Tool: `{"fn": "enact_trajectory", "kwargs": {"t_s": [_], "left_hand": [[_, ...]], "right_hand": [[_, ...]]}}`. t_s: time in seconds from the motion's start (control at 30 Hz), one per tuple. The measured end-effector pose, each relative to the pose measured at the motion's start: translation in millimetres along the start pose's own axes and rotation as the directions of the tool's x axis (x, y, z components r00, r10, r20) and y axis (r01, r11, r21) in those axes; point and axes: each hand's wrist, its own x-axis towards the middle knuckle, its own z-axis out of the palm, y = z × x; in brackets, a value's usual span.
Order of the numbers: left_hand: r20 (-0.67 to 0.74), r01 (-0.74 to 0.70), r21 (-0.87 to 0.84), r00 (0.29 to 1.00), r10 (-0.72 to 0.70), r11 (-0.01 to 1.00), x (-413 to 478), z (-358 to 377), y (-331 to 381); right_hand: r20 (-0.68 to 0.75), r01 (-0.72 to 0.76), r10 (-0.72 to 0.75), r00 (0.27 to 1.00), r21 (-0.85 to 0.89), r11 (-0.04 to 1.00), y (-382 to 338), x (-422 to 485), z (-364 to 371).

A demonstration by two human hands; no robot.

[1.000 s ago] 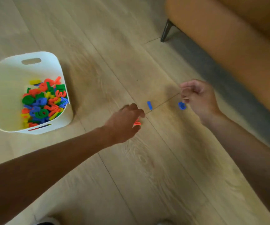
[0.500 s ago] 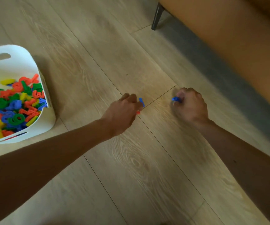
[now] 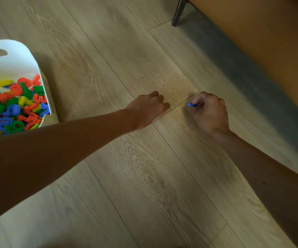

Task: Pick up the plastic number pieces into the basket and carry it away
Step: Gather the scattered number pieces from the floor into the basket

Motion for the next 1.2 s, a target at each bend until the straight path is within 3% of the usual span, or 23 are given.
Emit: {"fn": "enact_trajectory", "kwargs": {"t_s": [0.2, 0.27, 0.33, 0.4, 0.5, 0.63, 0.73, 0.87, 0.97, 1.07, 1.13, 1.2], "left_hand": [[0.024, 0.075, -0.012, 0.997, -0.075, 0.997, -3.0, 0.9, 4.5], [0.023, 0.201, -0.166, 0.980, -0.200, 0.965, -12.9, -8.6, 5.8], [-0.009, 0.314, -0.407, 0.937, -0.348, 0.858, -28.9, -26.0, 5.0], [-0.065, 0.359, -0.570, 0.877, -0.476, 0.739, -52.1, -47.5, 1.1], [-0.086, 0.419, -0.684, 0.767, -0.636, 0.597, -102.2, -79.7, -15.2], [-0.100, 0.498, -0.761, 0.543, -0.834, 0.416, -178.0, -109.2, -57.5], [-0.050, 0.541, -0.790, 0.413, -0.909, 0.289, -220.8, -113.7, -89.3], [0.013, 0.585, -0.797, 0.263, -0.965, 0.149, -258.0, -111.8, -120.0], [0.041, 0.607, -0.783, 0.271, -0.962, 0.138, -271.2, -111.4, -130.7], [0.060, 0.713, -0.678, 0.298, -0.953, 0.180, -275.7, -113.3, -131.3], [-0.072, 0.741, -0.606, 0.310, -0.948, 0.288, -277.4, -120.1, -120.5], [-0.284, 0.656, -0.565, 0.416, -0.864, 0.501, -284.0, -126.7, -94.0]], "right_hand": [[0.064, -0.134, 0.121, 0.991, 0.272, 0.953, -32.0, -0.9, 6.6], [0.127, -0.194, 0.157, 0.979, 0.380, 0.904, -46.1, -2.9, 9.0], [0.187, -0.235, 0.165, 0.968, 0.462, 0.855, -65.1, -6.3, 11.6], [0.253, -0.262, 0.142, 0.957, 0.544, 0.797, -89.8, -11.3, 14.0], [0.364, -0.282, 0.032, 0.931, 0.659, 0.697, -139.6, -20.4, 19.3], [0.443, -0.262, -0.162, 0.881, 0.745, 0.613, -221.4, -30.1, 40.6], [0.480, -0.224, -0.293, 0.827, 0.759, 0.611, -274.9, -35.4, 58.1], [0.513, -0.138, -0.379, 0.770, 0.715, 0.686, -323.8, -39.0, 84.3], [0.534, -0.100, -0.404, 0.742, 0.685, 0.721, -337.2, -34.4, 95.9], [0.504, -0.043, -0.401, 0.765, 0.661, 0.749, -331.8, -31.7, 92.8], [0.455, 0.004, -0.386, 0.802, 0.642, 0.767, -318.0, -33.8, 90.3], [0.396, 0.076, -0.397, 0.828, 0.622, 0.779, -301.8, -39.5, 91.3]]}}
